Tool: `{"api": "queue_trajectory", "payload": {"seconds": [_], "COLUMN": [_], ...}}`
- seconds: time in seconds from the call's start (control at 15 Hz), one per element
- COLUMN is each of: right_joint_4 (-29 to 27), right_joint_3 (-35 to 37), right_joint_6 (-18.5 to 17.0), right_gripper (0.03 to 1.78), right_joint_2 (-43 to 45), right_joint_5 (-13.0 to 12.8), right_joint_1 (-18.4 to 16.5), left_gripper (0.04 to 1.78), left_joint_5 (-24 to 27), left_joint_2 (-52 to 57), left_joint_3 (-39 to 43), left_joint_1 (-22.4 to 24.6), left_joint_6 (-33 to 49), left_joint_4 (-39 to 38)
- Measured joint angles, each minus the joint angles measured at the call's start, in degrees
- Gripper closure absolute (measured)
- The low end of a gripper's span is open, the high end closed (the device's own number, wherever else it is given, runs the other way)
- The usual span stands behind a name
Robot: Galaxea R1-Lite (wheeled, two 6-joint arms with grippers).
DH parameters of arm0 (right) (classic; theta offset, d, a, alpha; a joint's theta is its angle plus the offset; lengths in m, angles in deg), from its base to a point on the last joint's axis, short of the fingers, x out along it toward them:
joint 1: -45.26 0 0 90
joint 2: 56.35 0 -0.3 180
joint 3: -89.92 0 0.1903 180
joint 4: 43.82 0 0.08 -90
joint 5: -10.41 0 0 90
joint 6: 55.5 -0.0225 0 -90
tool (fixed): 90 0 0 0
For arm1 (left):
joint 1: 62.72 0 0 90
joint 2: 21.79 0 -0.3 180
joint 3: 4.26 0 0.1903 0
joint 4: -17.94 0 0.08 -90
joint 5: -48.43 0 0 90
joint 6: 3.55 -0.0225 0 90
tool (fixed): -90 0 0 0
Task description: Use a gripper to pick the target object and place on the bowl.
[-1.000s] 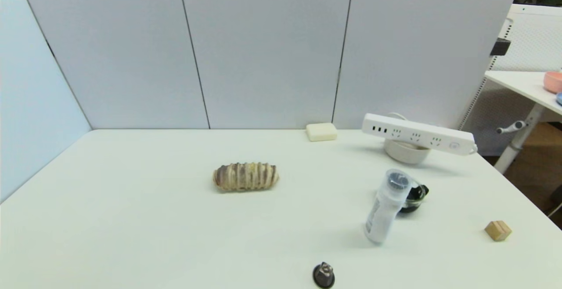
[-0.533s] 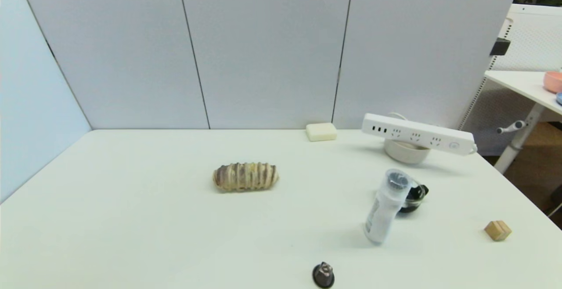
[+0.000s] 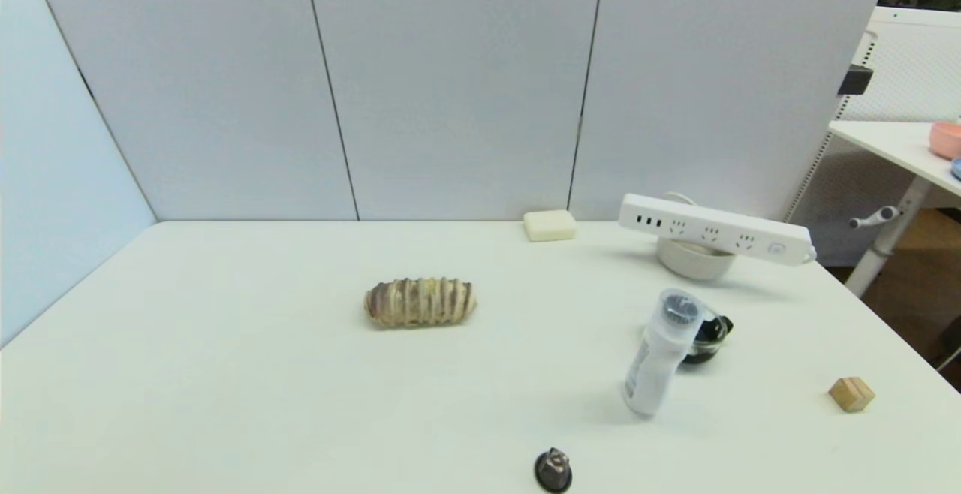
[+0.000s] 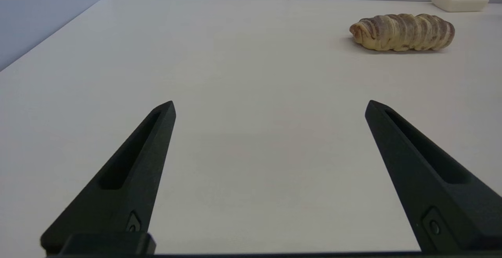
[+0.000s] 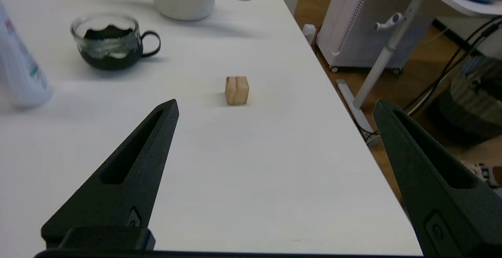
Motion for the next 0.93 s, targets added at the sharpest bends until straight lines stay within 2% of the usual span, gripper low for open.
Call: {"api": "queue_trajectory", "payload": {"seconds": [0.13,0.33,0.4,0.53,0.93], "right_joint_4": [0.7,4.1,6.6,8.4,8.6], "right_joint_3": [4.0,8.4,9.6,10.6,10.9], "right_joint_6": [2.2,3.7,4.4,4.7,4.4], "right_gripper": [0.10,0.10,0.10,0.10,0.10], "right_joint_2": [5.0,8.7,9.2,9.8,10.2], "right_joint_5": [2.5,11.7,13.5,14.4,14.1], "right_joint_1": [-0.2,-0.4,-0.4,-0.5,-0.5], "left_gripper": [0.11,0.11,0.11,0.11,0.11], "left_joint_5": [0.0,0.0,0.0,0.0,0.0], "left_joint_2": [0.0,0.0,0.0,0.0,0.0], "left_joint_3": [0.0,0.0,0.0,0.0,0.0], "left_joint_1": [0.0,0.0,0.0,0.0,0.0], "left_joint_6": [0.0,0.0,0.0,0.0,0.0], "left_joint_4": [0.0,0.0,0.0,0.0,0.0]}}
